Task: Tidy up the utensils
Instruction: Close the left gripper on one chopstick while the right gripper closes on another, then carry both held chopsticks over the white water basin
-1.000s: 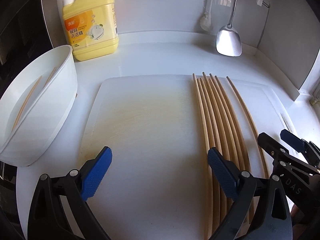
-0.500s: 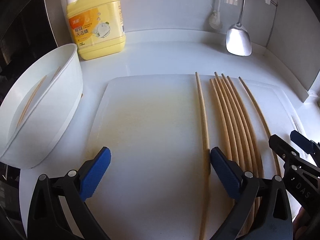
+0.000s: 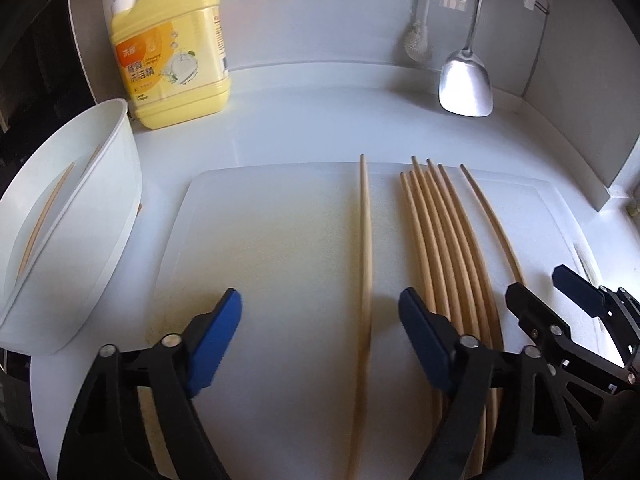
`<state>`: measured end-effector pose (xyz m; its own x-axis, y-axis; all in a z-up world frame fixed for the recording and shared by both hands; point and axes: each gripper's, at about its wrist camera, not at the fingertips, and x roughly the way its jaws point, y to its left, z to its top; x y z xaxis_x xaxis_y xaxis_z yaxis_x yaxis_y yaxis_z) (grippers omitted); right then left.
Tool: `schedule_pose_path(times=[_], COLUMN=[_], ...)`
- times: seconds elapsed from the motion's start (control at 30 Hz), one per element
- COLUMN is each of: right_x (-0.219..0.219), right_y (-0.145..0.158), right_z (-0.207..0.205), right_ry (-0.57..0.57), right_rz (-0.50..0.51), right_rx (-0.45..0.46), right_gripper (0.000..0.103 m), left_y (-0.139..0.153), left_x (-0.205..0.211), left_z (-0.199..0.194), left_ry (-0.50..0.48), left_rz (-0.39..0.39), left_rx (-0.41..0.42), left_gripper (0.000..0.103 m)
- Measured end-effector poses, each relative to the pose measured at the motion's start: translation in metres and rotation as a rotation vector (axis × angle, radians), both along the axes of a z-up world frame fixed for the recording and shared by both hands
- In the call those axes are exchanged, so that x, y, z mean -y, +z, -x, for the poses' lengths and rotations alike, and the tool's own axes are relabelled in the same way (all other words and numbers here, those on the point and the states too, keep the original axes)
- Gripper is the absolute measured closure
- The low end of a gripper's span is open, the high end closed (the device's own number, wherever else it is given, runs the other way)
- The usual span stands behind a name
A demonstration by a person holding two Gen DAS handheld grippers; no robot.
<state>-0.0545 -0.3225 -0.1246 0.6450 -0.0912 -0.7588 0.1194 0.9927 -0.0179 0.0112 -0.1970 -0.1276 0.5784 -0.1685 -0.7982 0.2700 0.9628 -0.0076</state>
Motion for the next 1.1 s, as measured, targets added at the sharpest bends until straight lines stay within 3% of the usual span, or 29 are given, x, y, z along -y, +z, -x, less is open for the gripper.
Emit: schedule_pose_path(times=[0.03, 0.1, 0.13, 0.2, 0.23, 0.6, 0.9, 1.1], right_x=[-0.002, -0.007, -0.009, -0.013, -0.014, -0.003, -0.002, -0.03], right_y=[0.0, 0.001, 0.001, 0.001, 0.001, 0.007, 0.046, 0.076], right_z=[0.0, 0.0, 0.0, 0.001, 0.001, 0.01, 0.017, 0.011], right_ry=[0.013, 0.038, 0.049, 0.067, 0.071, 0.061, 0.095, 0.185], right_rz=[0.003, 0.008, 0.008, 0.007, 0.014, -0.081, -0.13, -0.164], right_rx=[0.004, 0.008, 0.009, 0.012, 0.013, 0.015, 0.039, 0.05], right_gripper=[0.058, 0.068, 0.074, 0.086, 0.096, 0.097, 0.097, 0.097], left_y=[0.001, 0.002, 0.003, 0.003, 0.003, 0.01, 0.048, 0.084], left_x=[0.004, 0.01, 0.012, 0.014, 0.014, -0.001, -0.024, -0.056], left_z=[0.003, 0.008, 0.01, 0.012, 0.013, 0.017, 0.031, 0.041], left_ry=[-0.023, -0.053, -0.065, -0.079, -0.081, -0.046, 0.021, 0.109], left_rz=[-0.001, -0.004, -0.004, -0.005, -0.008, 0.044, 0.078, 0.096], left_rx=[0.009, 0.022, 0.027, 0.031, 0.032, -0.019, -0.035, -0.019], left_gripper=[0.044, 0.066, 0.071, 0.095, 0.096, 0.096, 0.096, 0.096])
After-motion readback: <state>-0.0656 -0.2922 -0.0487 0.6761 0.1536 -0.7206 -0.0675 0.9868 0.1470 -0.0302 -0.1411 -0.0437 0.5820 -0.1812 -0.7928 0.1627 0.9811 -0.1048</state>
